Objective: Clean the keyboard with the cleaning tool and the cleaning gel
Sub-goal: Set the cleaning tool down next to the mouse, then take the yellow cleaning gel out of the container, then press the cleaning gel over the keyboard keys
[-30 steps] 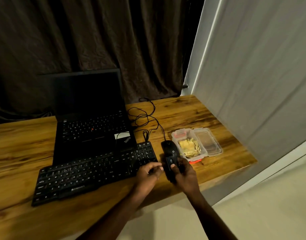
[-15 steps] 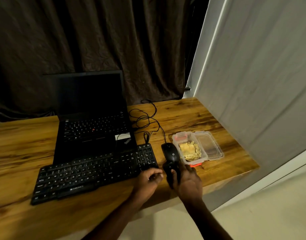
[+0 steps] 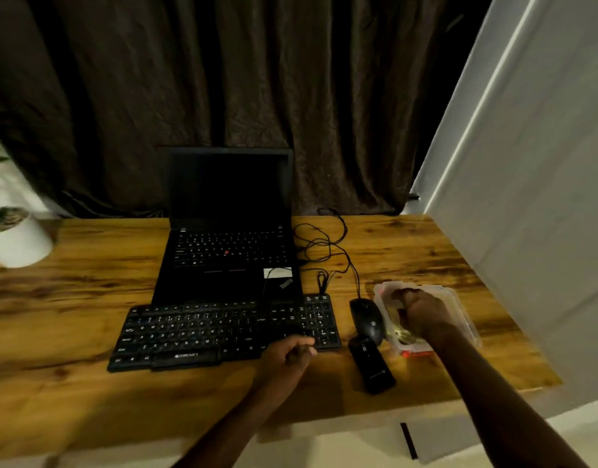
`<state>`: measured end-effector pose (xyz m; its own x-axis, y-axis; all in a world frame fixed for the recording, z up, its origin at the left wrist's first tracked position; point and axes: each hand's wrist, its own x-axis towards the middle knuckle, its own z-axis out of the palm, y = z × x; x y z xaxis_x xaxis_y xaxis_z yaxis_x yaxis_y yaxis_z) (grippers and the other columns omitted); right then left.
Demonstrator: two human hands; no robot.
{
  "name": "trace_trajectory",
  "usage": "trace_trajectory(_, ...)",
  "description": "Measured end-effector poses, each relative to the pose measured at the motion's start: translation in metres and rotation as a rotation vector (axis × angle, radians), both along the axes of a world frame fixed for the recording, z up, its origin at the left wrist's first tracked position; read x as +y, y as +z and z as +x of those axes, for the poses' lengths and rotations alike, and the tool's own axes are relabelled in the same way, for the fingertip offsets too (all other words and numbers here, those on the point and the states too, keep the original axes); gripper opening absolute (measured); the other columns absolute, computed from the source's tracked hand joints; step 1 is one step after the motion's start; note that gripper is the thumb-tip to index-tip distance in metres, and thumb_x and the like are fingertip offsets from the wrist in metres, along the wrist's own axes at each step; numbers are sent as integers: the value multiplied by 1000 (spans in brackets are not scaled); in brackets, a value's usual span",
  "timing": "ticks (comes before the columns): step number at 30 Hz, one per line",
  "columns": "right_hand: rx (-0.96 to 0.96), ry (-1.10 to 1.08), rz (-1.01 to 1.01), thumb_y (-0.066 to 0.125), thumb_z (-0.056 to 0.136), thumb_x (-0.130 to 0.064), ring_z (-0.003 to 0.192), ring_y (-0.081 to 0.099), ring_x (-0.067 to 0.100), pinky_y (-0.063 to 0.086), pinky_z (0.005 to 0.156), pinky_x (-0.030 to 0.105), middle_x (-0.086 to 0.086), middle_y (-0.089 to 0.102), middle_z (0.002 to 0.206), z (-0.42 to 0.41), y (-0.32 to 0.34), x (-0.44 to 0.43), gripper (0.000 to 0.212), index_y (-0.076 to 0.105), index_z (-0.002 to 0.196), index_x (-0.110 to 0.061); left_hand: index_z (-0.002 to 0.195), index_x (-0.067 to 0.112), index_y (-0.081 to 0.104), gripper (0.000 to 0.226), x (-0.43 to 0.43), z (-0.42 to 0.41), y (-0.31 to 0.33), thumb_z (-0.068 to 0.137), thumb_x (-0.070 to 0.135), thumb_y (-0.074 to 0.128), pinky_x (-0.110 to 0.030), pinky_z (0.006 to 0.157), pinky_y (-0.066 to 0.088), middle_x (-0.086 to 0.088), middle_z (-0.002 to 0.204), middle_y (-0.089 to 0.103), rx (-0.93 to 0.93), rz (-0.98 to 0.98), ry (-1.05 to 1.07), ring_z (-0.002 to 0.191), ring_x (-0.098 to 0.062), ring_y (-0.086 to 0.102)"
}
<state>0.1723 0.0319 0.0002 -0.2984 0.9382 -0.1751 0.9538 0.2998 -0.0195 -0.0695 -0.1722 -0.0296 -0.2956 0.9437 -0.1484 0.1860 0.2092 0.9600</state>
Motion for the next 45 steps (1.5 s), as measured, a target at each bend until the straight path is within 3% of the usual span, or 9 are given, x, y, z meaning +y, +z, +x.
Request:
trace_trajectory(4, -129, 69, -13, 48, 99, -37, 134, 44, 21, 35, 109, 31, 4, 45, 148, -13, -3, 1, 55, 34, 149, -22, 101, 26, 73, 14, -4, -12, 3, 91, 18, 68, -7, 59, 40, 25, 67, 66, -25, 10, 60, 68, 9, 60)
trace_trajectory(10, -147, 20, 53, 59, 93, -30, 130, 48, 19, 39, 104, 30, 2, 48, 144, -17, 11, 2, 52, 43, 142, -25, 101, 30, 74, 14, -4, -18, 1, 89, 22, 71, -16, 70, 49, 8, 90, 73, -31, -5, 69, 78, -4, 64)
trace_trajectory(15, 132, -49, 292, 66, 85, -38, 105, 58, 30, 47, 82, 34, 11, 62, 114, -11, 33, -6, 34, 65, 113, -19, 102, 34, 72, 15, -5, -19, 6, 90, 25, 69, -16, 69, 50, 8, 93, 72, -39, -6, 44, 82, -6, 66)
trace_trajectory(20, 475, 53, 473, 72, 82, -33, 93, 54, 25, 48, 74, 35, 3, 64, 92, -59, 61, -49, 23, 60, 100, -24, 107, 35, 70, 16, -5, -20, 21, 93, 30, 65, -12, 70, 47, 13, 102, 71, -60, 6, -27, 86, -2, 65)
trace_trajectory(23, 701, 135, 411, 71, 84, -30, 82, 56, 13, 52, 67, 34, -4, 61, 89, -111, 61, -91, 21, 58, 100, -28, 112, 27, 67, 17, 1, -26, 40, 98, 28, 58, -21, 68, 53, 5, 102, 75, -268, 25, -44, 82, -12, 69)
trace_trajectory(28, 615, 495, 437, 62, 81, -30, 100, 56, 13, 47, 82, 32, -8, 63, 106, -203, 34, -159, 23, 60, 104, -27, 90, 15, 75, 25, 5, -72, 63, 96, 33, 59, -31, 69, 55, -3, 83, 73, -728, -19, 237, 77, -15, 69)
trace_trajectory(34, 895, 460, 195, 63, 86, -44, 125, 44, 4, 41, 97, 26, -14, 53, 129, -256, 10, -169, 35, 59, 117, -30, 109, 13, 71, 19, -25, -150, 50, 99, 17, 55, -31, 68, 56, -6, 99, 75, -668, 28, 350, 88, -19, 71)
trace_trajectory(39, 1122, 132, -451, 78, 79, -40, 102, 62, -4, 56, 83, 22, -15, 60, 118, -296, 21, -157, 69, 40, 137, -35, 115, 19, 71, 21, -38, -189, 38, 95, 19, 62, -38, 84, 58, -2, 107, 75, -476, 62, 229, 101, -20, 70)
trace_trajectory(45, 1177, 218, -687, 81, 79, -23, 102, 69, 17, 58, 84, 37, 0, 72, 110, -336, 24, -148, 43, 64, 119, -25, 106, 19, 72, 16, -46, -236, 28, 95, 19, 61, -25, 73, 56, -3, 100, 76, -387, 120, 219, 95, -19, 71)
